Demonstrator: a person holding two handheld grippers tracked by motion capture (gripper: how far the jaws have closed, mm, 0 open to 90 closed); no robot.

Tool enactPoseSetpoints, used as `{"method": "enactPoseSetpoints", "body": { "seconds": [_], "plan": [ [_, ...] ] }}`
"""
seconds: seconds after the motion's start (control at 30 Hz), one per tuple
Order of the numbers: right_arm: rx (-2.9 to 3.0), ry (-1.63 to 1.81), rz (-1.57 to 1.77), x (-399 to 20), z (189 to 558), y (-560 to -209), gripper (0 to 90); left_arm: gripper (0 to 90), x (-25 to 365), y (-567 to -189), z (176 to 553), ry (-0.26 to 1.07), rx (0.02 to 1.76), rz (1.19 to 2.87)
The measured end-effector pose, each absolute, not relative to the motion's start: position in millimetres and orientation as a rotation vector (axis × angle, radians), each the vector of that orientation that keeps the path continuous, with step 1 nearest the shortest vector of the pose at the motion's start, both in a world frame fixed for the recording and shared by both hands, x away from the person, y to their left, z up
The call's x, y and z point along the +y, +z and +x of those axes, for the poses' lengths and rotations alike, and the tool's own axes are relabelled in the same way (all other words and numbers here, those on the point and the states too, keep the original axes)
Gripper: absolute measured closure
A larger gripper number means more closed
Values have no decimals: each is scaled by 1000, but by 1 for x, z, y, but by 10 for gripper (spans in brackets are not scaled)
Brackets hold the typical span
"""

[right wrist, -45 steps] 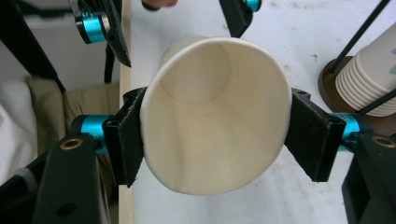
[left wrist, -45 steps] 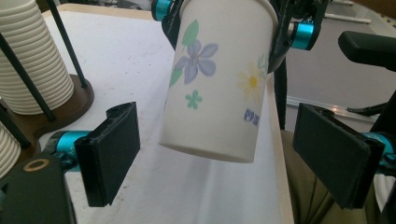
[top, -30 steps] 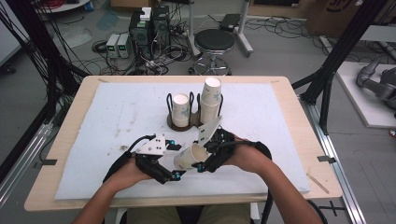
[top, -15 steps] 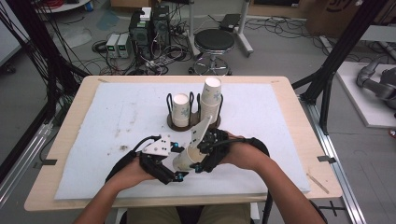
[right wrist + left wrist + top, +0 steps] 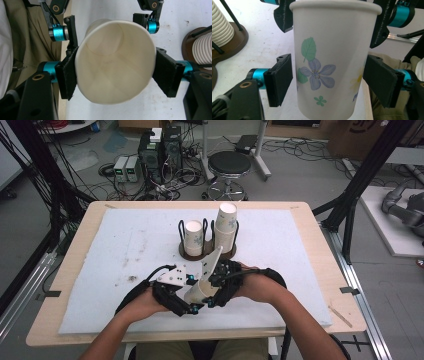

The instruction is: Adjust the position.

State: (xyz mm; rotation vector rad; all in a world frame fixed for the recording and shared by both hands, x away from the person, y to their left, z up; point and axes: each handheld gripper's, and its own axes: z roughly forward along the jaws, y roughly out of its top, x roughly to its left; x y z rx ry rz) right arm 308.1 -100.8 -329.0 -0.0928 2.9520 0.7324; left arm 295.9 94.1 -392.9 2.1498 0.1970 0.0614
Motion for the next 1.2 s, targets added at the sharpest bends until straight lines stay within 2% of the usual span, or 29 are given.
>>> {"method": "enactPoseSetpoints", "body": {
  "seconds": [0.27,0.3,0.7,0.83,1.2],
  "plan": [
    [2958,699,-102,-98,308,-332,290,305,90,-396,297,47,187,2170],
    [2967,693,-107,-97,308,-333,290,332,89,-396,297,44,181,2179],
    [2980,694,-84,-97,308,-338,275,338,87,-400,297,41,182,2193],
    [2947,852,-24,-104,310,-336,219,332,90,-399,299,43,197,2168],
    [2826,1225,187,-143,311,-328,211,327,107,-408,303,42,294,2081]
  ]
}}
